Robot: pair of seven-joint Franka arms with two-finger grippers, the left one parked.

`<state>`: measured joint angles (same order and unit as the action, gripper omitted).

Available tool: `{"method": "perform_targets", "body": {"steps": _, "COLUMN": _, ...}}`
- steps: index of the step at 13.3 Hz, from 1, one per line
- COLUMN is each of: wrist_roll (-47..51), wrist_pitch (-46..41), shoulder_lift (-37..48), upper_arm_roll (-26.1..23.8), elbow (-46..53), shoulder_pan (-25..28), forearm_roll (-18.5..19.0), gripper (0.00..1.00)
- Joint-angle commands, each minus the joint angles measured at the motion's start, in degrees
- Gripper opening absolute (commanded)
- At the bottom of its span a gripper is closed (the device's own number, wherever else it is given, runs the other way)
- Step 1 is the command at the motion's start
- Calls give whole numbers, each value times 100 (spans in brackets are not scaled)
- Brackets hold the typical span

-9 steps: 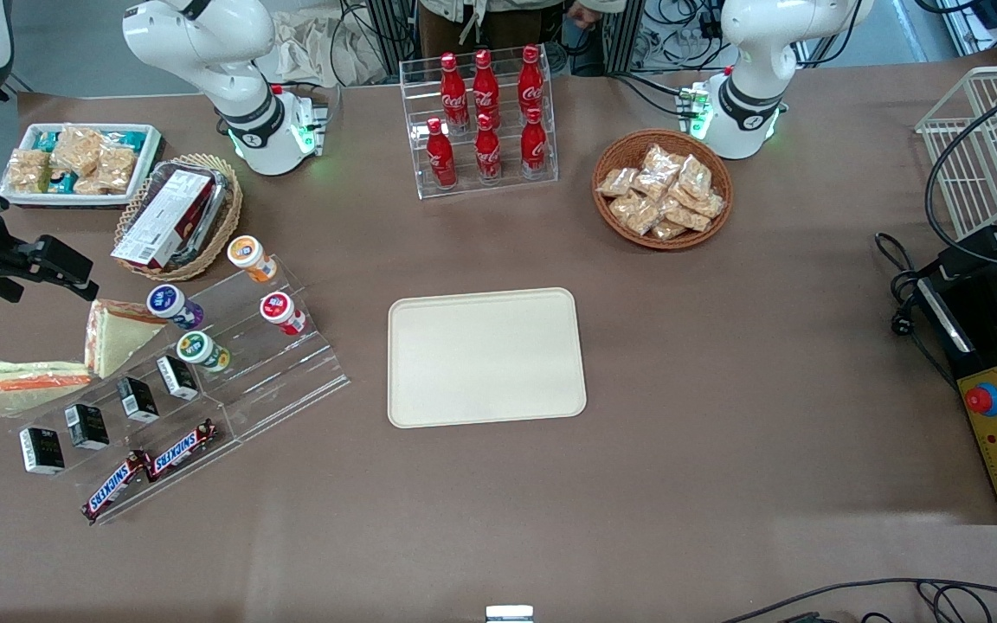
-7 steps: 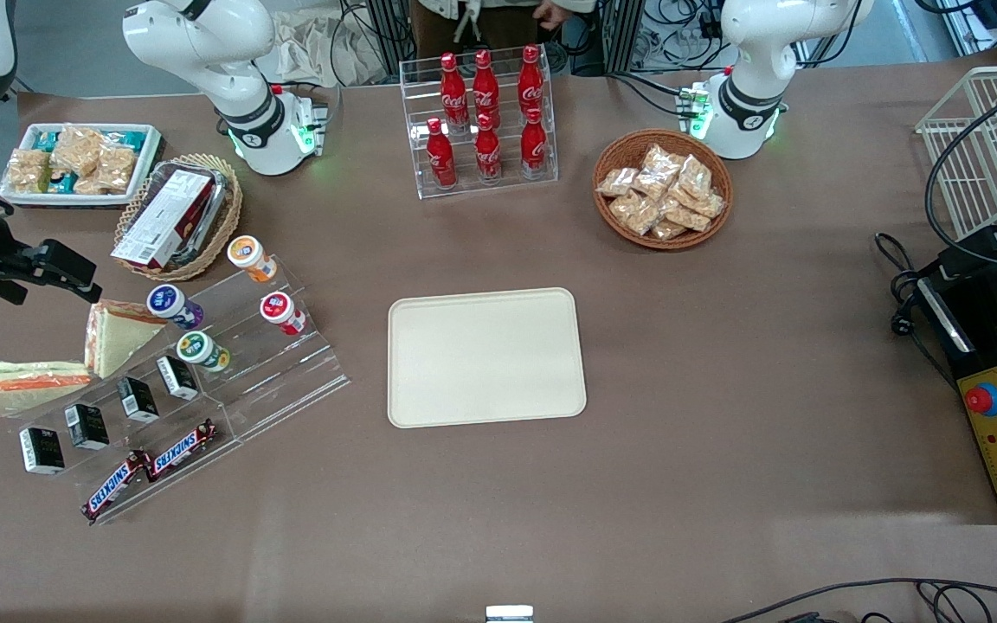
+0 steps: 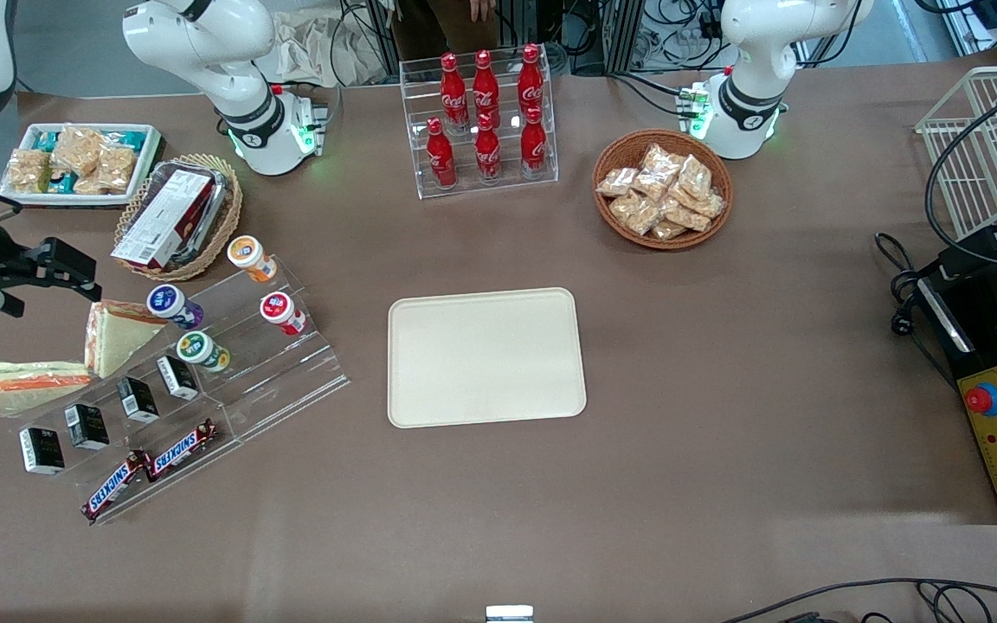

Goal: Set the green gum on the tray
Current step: 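Move the right gripper toward the acrylic rack of gum bottles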

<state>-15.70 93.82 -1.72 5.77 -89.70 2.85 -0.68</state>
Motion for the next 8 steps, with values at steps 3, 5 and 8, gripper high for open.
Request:
{"method": "perform_targets", "body": {"steps": 3, "wrist_roll": -802, "wrist_pitch": 348, "shoulder_lift": -30, "upper_arm_roll": 143, "elbow": -608, "shoulder_pan": -21, "forearm_roll": -2, "gripper": 99}}
{"method": "perform_targets", "body": {"steps": 5, "wrist_roll": -803, "wrist_pitch": 654, "shoulder_lift": 5, "upper_arm_roll": 161, "elbow": -1161, "shoulder_pan": -21, "forearm_roll": -2, "gripper": 99}}
{"method": "perform_targets", "body": {"steps": 8, "wrist_roll": -794, "wrist_pitch": 1242, "shoulder_lift": 23, "upper_arm_roll": 170, "elbow": -1874, "shoulder_pan": -12, "forearm_roll": -2, "gripper": 99}}
